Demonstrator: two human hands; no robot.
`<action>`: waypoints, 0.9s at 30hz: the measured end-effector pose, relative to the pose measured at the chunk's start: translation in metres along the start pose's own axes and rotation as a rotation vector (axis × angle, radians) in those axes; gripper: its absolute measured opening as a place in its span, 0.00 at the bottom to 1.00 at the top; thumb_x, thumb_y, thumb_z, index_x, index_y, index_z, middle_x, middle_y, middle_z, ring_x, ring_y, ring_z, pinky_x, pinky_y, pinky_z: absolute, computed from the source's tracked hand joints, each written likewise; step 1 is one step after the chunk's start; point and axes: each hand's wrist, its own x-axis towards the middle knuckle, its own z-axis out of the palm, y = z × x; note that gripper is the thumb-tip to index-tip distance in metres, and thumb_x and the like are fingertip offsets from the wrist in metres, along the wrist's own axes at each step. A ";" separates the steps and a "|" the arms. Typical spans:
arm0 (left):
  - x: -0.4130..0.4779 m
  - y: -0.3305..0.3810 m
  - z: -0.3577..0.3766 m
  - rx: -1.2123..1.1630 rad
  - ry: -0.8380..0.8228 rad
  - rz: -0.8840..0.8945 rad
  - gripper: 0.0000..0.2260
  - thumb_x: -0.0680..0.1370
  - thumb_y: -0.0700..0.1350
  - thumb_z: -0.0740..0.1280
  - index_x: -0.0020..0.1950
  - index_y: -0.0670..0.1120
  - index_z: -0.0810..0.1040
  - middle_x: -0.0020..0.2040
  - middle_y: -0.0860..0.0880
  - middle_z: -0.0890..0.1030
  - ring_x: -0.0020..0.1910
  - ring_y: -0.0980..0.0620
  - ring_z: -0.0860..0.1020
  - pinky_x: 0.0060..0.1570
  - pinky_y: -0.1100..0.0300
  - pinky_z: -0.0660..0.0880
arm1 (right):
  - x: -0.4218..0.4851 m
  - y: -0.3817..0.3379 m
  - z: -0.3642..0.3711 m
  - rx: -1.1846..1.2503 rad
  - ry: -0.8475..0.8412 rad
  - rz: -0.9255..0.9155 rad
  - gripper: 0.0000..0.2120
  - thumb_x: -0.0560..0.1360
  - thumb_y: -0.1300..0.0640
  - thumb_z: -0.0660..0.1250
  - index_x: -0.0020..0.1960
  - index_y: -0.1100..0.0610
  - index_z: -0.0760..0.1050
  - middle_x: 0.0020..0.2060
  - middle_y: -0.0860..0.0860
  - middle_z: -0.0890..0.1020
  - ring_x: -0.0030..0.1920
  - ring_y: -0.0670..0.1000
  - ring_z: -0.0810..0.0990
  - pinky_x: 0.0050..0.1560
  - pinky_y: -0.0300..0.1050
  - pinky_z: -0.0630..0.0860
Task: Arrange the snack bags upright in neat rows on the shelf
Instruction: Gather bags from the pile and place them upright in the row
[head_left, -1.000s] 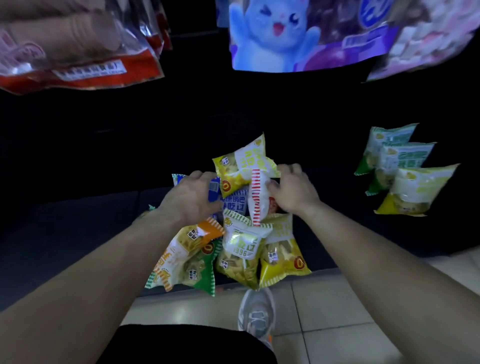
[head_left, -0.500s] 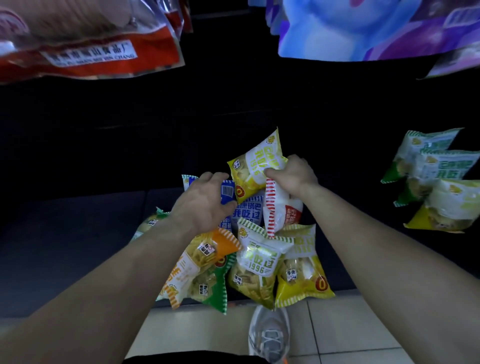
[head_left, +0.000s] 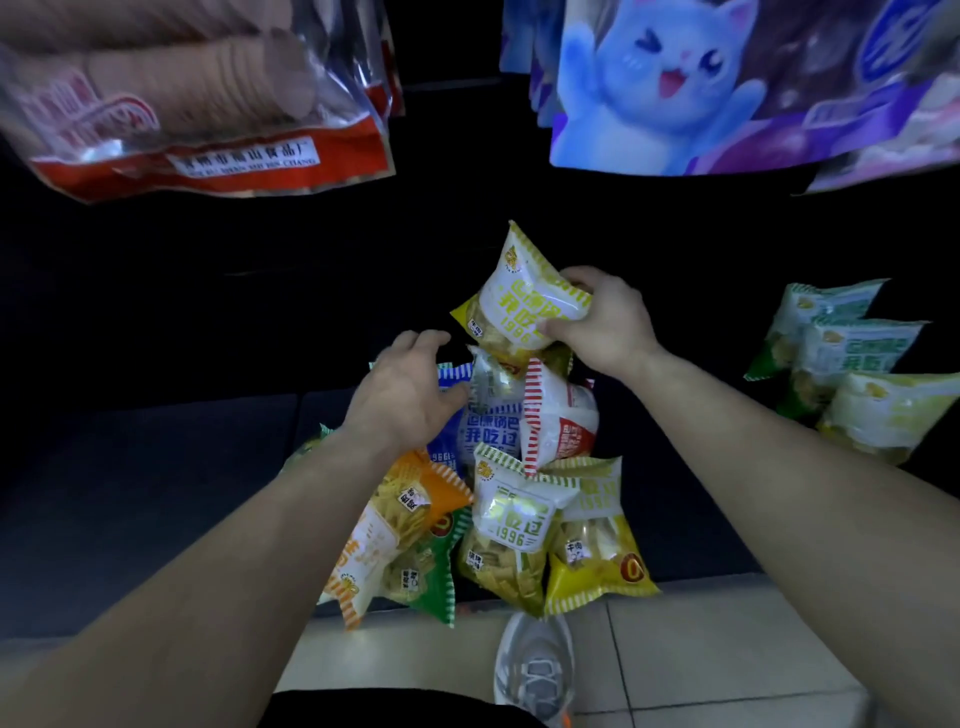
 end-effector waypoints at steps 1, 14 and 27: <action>-0.001 0.004 -0.004 -0.004 0.018 0.000 0.31 0.75 0.55 0.70 0.75 0.50 0.63 0.69 0.47 0.69 0.66 0.45 0.70 0.63 0.47 0.72 | -0.005 -0.004 -0.014 -0.001 0.017 -0.025 0.31 0.63 0.52 0.80 0.65 0.50 0.77 0.52 0.46 0.83 0.49 0.46 0.80 0.50 0.37 0.72; -0.047 0.090 -0.022 -0.028 0.028 0.162 0.30 0.76 0.56 0.69 0.75 0.49 0.63 0.68 0.47 0.70 0.64 0.44 0.72 0.59 0.51 0.73 | -0.147 0.018 -0.187 -0.224 0.110 -0.051 0.30 0.65 0.51 0.79 0.65 0.48 0.75 0.57 0.47 0.82 0.57 0.51 0.80 0.59 0.51 0.75; -0.070 0.275 0.032 0.009 -0.229 0.618 0.44 0.64 0.61 0.78 0.75 0.53 0.63 0.70 0.51 0.70 0.68 0.50 0.68 0.65 0.53 0.68 | -0.229 0.097 -0.275 -0.411 -0.171 0.126 0.35 0.64 0.47 0.81 0.69 0.49 0.73 0.64 0.49 0.78 0.64 0.51 0.75 0.62 0.51 0.73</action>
